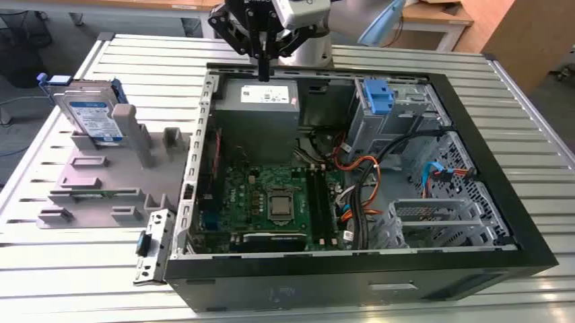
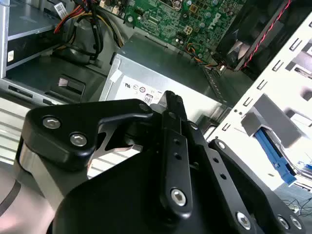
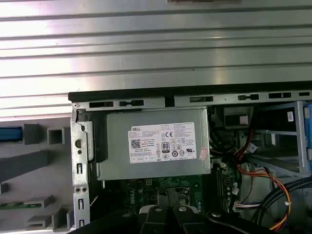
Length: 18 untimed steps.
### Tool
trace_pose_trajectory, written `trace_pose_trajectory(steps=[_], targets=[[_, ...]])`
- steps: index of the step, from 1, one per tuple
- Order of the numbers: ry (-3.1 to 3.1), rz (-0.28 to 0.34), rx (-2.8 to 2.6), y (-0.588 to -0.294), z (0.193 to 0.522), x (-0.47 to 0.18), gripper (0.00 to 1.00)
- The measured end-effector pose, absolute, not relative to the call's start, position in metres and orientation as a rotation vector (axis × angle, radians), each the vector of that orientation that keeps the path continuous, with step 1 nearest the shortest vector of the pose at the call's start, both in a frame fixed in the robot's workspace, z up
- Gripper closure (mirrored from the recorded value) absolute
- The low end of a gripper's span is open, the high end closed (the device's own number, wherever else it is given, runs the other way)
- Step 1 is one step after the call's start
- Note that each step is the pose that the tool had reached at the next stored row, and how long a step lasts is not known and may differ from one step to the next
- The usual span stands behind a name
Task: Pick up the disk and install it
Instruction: 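Reach for the disk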
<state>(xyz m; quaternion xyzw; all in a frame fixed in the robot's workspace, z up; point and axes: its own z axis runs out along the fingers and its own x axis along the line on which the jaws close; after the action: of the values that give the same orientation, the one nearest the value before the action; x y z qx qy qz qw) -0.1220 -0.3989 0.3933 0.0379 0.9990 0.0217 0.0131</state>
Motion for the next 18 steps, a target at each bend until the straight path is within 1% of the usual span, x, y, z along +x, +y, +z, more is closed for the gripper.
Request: trace_pose_trajectory(steps=[18], targets=[[3.112,0.068,0.118,-0.3989,0.3932,-0.1292,0.89]])
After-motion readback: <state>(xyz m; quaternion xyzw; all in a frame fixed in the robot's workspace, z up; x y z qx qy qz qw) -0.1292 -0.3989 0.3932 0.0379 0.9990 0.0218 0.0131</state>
